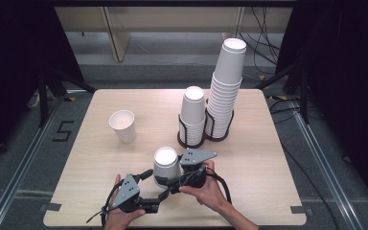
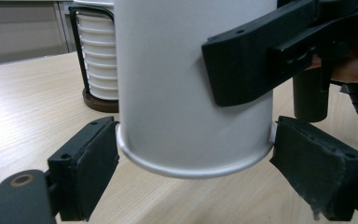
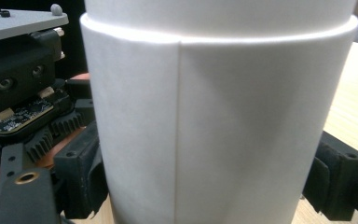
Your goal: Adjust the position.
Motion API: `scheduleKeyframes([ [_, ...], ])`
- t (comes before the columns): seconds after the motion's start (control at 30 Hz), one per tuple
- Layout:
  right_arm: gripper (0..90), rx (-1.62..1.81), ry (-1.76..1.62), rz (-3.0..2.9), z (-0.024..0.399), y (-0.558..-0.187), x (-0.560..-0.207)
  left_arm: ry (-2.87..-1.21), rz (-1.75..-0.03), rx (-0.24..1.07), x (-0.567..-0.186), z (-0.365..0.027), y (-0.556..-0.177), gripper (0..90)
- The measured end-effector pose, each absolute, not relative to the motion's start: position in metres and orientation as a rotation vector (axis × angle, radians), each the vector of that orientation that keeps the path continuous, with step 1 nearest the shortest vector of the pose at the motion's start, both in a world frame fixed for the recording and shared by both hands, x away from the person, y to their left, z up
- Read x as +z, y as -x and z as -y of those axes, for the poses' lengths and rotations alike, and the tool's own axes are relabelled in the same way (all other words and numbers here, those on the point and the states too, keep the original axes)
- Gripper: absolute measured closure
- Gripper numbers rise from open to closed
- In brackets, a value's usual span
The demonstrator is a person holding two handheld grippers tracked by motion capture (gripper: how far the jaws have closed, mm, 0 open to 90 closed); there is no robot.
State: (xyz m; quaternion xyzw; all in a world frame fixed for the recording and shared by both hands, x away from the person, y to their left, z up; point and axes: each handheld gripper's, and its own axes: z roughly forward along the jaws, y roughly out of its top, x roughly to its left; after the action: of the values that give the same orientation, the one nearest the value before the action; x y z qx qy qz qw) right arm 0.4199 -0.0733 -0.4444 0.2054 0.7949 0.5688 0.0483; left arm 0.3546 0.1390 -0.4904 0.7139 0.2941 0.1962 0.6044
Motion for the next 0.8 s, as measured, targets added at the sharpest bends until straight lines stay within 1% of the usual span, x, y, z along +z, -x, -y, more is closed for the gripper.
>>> scheduleKeyframes([
  [0.27, 16.2, 1.753, -0.599, -2.409, 0.069, -0.417, -0.445, -1.665, -0.688, 0.466, -0.490, -0.137, -0.354, 9.3],
  [0.43, 16.2, 1.769, -0.592, -2.423, 0.067, -0.414, -0.443, -1.645, -0.678, 0.461, -0.491, -0.135, -0.356, 4.4],
  [0.5, 16.3, 1.774, -0.586, -2.423, 0.066, -0.412, -0.442, -1.661, -0.690, 0.466, -0.490, -0.135, -0.355, 3.1],
  [0.8, 16.3, 1.790, -0.562, -2.409, 0.061, -0.409, -0.443, -1.639, -0.709, 0.462, -0.492, -0.130, -0.357, 0.0],
])
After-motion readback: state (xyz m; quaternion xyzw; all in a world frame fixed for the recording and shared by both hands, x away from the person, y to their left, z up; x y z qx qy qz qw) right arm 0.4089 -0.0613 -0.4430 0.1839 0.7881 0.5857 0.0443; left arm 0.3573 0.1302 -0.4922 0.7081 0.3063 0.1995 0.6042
